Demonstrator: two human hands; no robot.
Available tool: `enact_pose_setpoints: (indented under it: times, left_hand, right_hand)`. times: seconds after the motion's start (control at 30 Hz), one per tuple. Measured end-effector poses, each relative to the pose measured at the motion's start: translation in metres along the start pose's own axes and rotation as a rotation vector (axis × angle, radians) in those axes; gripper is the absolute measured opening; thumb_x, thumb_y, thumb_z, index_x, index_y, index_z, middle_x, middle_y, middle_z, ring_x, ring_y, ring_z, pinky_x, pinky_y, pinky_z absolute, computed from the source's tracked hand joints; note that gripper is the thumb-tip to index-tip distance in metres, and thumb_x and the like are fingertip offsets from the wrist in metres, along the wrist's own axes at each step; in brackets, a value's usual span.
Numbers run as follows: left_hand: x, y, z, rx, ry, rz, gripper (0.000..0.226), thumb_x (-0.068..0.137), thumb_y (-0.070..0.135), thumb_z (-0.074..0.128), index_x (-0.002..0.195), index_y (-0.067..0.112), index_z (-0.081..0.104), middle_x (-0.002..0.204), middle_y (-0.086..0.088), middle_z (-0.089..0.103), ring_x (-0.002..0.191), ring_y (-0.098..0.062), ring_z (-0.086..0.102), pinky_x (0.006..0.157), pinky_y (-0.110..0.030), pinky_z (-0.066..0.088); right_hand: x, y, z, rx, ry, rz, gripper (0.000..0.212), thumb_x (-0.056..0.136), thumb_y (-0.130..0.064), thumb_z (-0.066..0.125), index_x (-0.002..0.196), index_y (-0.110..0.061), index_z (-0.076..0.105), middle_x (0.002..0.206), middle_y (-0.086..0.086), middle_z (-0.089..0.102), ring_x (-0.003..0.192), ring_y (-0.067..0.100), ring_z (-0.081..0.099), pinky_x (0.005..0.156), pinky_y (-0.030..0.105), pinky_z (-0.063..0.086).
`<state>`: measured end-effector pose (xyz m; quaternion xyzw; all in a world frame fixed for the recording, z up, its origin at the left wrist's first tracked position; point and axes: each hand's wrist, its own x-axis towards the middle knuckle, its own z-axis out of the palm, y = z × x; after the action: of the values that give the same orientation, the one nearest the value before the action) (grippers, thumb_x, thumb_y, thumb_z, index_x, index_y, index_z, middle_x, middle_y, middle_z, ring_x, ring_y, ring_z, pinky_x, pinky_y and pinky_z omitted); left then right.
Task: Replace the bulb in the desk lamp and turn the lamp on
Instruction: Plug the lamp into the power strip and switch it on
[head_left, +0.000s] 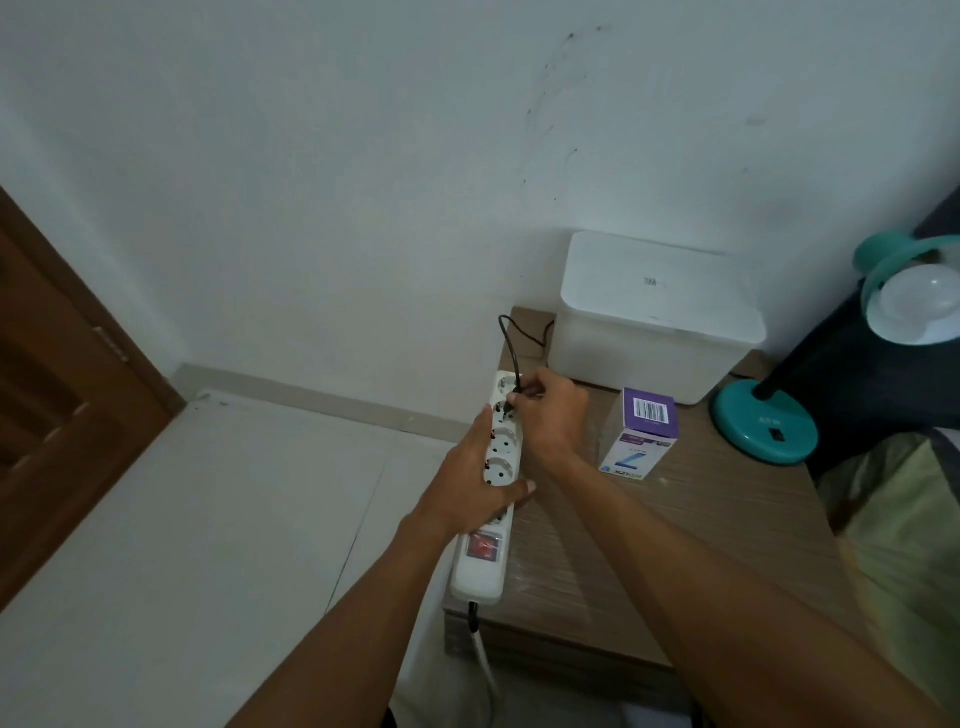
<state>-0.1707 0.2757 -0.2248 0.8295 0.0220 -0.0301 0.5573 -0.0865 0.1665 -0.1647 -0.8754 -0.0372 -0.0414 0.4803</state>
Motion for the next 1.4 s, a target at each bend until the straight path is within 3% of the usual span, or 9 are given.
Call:
enact_pose_setpoints:
  times: [0.27, 0.37, 0.73, 0.9, 1.03, 1.13, 1.2, 1.27, 1.4]
  left_hand:
    - [-0.002, 0.004, -0.001, 0.008, 0.011, 0.035, 0.105, 0.079, 0.040, 0.085, 0.153, 0.050, 0.012, 0.134, 0.007, 0.064, 0.115, -0.004, 0.066, 0.102, -0.036, 0.056]
    - [-0.002, 0.005, -0.001, 0.008, 0.012, 0.036, 0.106, 0.080, 0.039, 0.086, 0.158, 0.042, 0.015, 0.133, 0.007, 0.065, 0.114, -0.004, 0.066, 0.101, -0.036, 0.057]
    - [-0.001, 0.005, -0.001, 0.010, 0.008, 0.037, 0.105, 0.079, 0.045, 0.084, 0.160, 0.035, 0.018, 0.137, 0.006, 0.064, 0.120, -0.006, 0.064, 0.106, -0.038, 0.053]
    - [-0.001, 0.004, -0.001, 0.041, -0.002, -0.002, 0.111, 0.079, 0.043, 0.085, 0.163, 0.029, 0.014, 0.135, 0.004, 0.066, 0.118, -0.009, 0.066, 0.105, -0.042, 0.054]
    - [-0.002, 0.013, -0.002, 0.118, 0.003, -0.067, 0.111, 0.079, 0.034, 0.088, 0.161, 0.032, 0.013, 0.139, 0.000, 0.063, 0.121, -0.015, 0.064, 0.106, -0.041, 0.053]
    - [-0.007, 0.022, -0.001, 0.278, 0.036, -0.081, 0.101, 0.079, 0.038, 0.084, 0.158, 0.023, 0.022, 0.139, -0.004, 0.061, 0.120, -0.022, 0.065, 0.098, -0.046, 0.056]
    - [-0.013, 0.032, 0.004, 0.497, 0.064, -0.097, 0.100, 0.086, 0.039, 0.077, 0.161, 0.016, 0.015, 0.161, -0.010, 0.038, 0.139, -0.028, 0.050, 0.108, -0.047, 0.050]
    - [-0.022, 0.043, 0.015, 0.696, 0.103, -0.028, 0.089, 0.096, 0.035, 0.066, 0.163, 0.012, 0.012, 0.171, -0.011, 0.017, 0.156, -0.028, 0.023, 0.121, -0.043, 0.036]
    - [-0.047, 0.056, 0.060, 0.722, 0.104, 0.227, 0.064, 0.103, 0.031, 0.054, 0.160, 0.015, 0.030, 0.167, -0.009, 0.029, 0.155, -0.023, 0.026, 0.122, -0.033, 0.021]
  right_hand:
    - [0.001, 0.011, 0.004, -0.011, -0.046, -0.048, 0.031, 0.079, -0.004, 0.078, 0.073, -0.032, 0.065, 0.069, -0.018, 0.063, 0.070, -0.017, 0.059, 0.054, 0.001, 0.042]
    - [0.004, 0.014, 0.003, -0.011, -0.021, -0.036, 0.036, 0.078, -0.006, 0.079, 0.066, -0.034, 0.060, 0.066, -0.016, 0.063, 0.067, -0.018, 0.059, 0.052, 0.002, 0.042]
    - [0.000, 0.024, 0.012, -0.168, -0.050, -0.080, 0.014, 0.079, -0.012, 0.076, 0.070, -0.019, 0.068, 0.067, -0.006, 0.066, 0.061, 0.006, 0.061, 0.053, 0.028, 0.049]
    - [0.003, 0.016, 0.012, -0.235, -0.078, -0.025, 0.023, 0.081, -0.010, 0.072, 0.065, -0.024, 0.061, 0.067, -0.006, 0.064, 0.060, 0.009, 0.061, 0.053, 0.031, 0.053]
    - [-0.006, 0.012, 0.001, -0.187, -0.131, 0.040, 0.004, 0.086, -0.023, 0.073, 0.088, -0.020, 0.071, 0.077, -0.008, 0.067, 0.066, 0.005, 0.064, 0.056, 0.022, 0.051]
    - [-0.039, 0.025, -0.019, -0.111, -0.143, 0.042, 0.017, 0.092, -0.033, 0.066, 0.105, -0.022, 0.071, 0.090, -0.007, 0.073, 0.069, -0.003, 0.064, 0.057, 0.013, 0.049]
    - [-0.066, 0.038, -0.038, -0.146, -0.133, 0.027, 0.022, 0.095, -0.036, 0.060, 0.111, -0.024, 0.069, 0.098, -0.008, 0.073, 0.082, 0.003, 0.068, 0.068, 0.019, 0.055]
    - [-0.087, 0.055, -0.061, -0.231, -0.115, -0.004, 0.028, 0.096, -0.040, 0.056, 0.116, -0.025, 0.068, 0.105, -0.008, 0.072, 0.094, 0.006, 0.066, 0.082, 0.025, 0.055]
    - [-0.119, 0.097, -0.111, -0.341, -0.123, -0.040, 0.026, 0.097, -0.040, 0.053, 0.119, -0.031, 0.064, 0.113, -0.010, 0.068, 0.098, 0.000, 0.058, 0.087, 0.020, 0.047]
